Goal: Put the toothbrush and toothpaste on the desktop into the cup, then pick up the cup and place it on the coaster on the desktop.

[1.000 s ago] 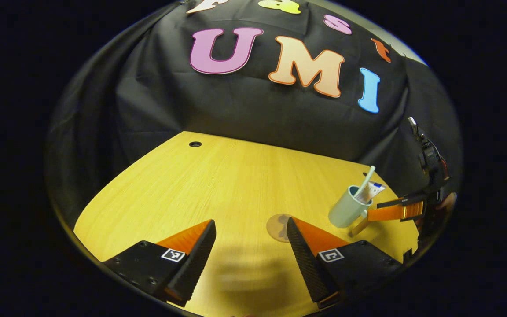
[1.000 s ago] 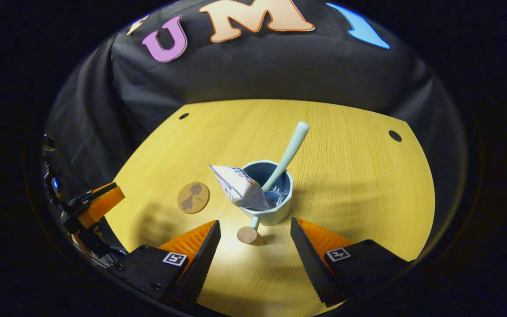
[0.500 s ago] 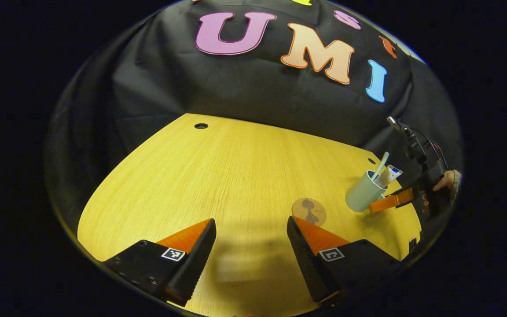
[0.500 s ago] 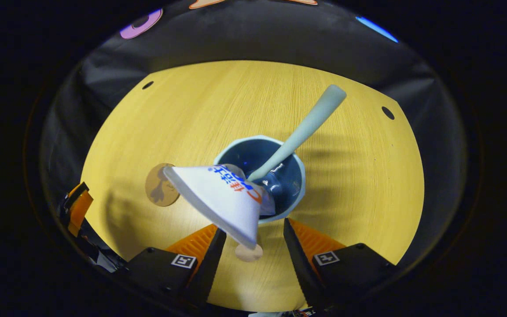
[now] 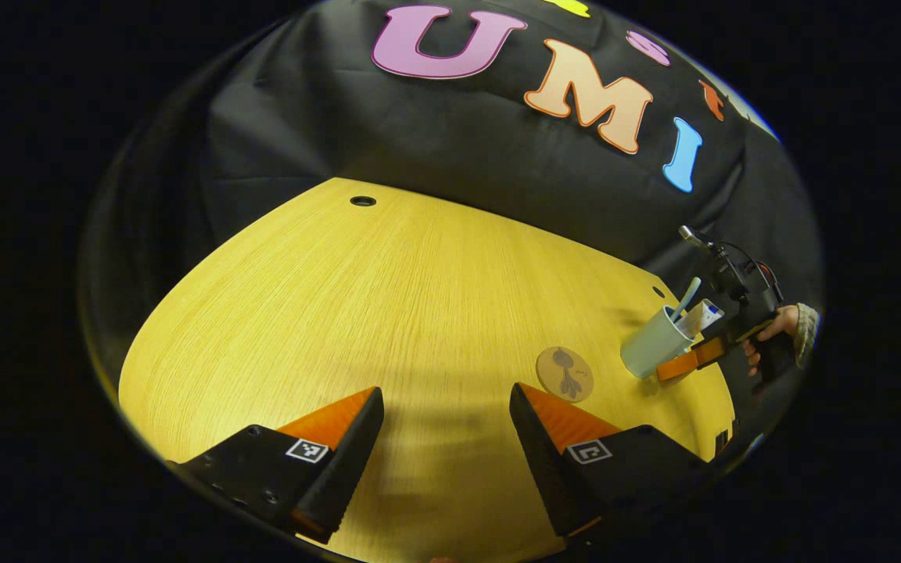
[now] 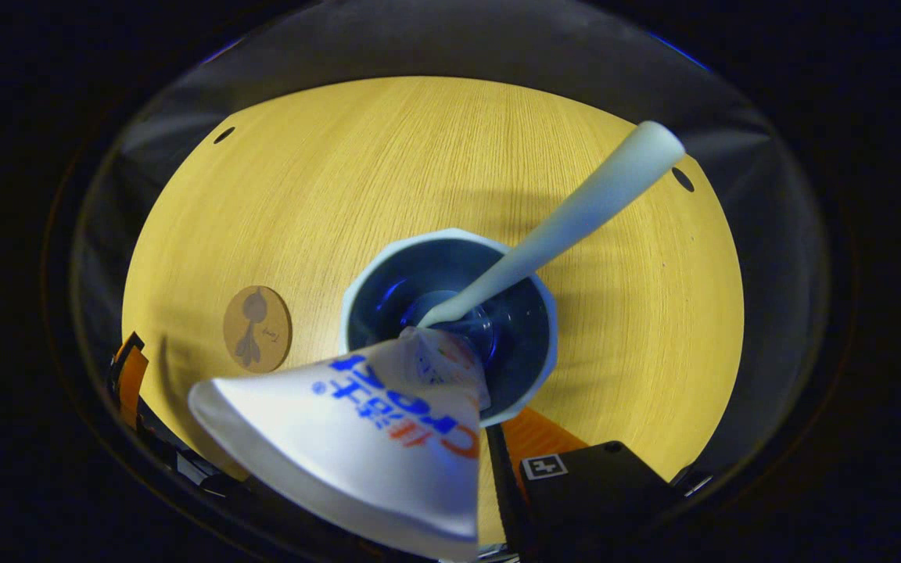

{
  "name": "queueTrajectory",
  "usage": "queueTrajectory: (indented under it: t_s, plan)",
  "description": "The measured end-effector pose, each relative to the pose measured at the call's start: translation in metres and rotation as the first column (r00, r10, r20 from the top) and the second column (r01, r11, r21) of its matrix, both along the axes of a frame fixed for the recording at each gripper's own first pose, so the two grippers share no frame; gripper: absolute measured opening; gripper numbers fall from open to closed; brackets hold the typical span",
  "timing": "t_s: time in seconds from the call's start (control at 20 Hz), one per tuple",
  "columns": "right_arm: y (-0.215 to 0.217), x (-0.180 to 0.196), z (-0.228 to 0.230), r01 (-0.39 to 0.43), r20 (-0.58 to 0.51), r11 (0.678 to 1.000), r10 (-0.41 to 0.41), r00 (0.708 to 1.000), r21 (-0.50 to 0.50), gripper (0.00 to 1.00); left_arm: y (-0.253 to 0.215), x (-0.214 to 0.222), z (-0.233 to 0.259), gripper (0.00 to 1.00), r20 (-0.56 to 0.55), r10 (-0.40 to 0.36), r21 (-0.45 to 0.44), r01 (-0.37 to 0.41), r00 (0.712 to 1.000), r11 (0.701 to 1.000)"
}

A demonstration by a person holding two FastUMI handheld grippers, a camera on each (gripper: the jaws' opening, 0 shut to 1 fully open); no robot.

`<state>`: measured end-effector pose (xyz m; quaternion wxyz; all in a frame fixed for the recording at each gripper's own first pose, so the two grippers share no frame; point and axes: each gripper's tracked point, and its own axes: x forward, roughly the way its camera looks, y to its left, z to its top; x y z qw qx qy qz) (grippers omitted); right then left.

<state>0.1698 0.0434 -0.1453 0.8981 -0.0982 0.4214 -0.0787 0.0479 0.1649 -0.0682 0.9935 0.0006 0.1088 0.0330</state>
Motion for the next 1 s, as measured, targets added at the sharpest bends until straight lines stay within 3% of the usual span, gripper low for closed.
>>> queueTrajectory:
  t_s: [0.2, 0.45, 0.65, 1.0]
  plan:
    - [0.000, -0.001, 0.000, 0.017, -0.025, 1.000, -0.016, 1.000, 0.013, 0.31, 0.001, -0.001, -0.004, 0.94, -0.006, -0.005, -0.016, 0.005, 1.000, 1.000]
    - [0.006, -0.004, 0.001, -0.056, -0.002, 0.998, 0.056, 0.998, -0.032, 0.30, -0.003, -0.001, -0.007, 0.94, -0.009, -0.013, -0.036, 0.012, 1.000, 0.999]
    - [0.017, -0.013, 0.007, -0.085, 0.014, 0.996, 0.085, 0.996, 0.028, 0.29, -0.004, 0.001, -0.019, 0.94, -0.026, -0.017, -0.057, 0.015, 1.000, 0.998]
    - [0.043, -0.015, 0.016, -0.210, 0.015, 0.978, 0.210, 0.978, 0.010, 0.30, 0.003, -0.002, -0.026, 0.94, -0.042, 0.000, -0.069, -0.003, 0.999, 0.998]
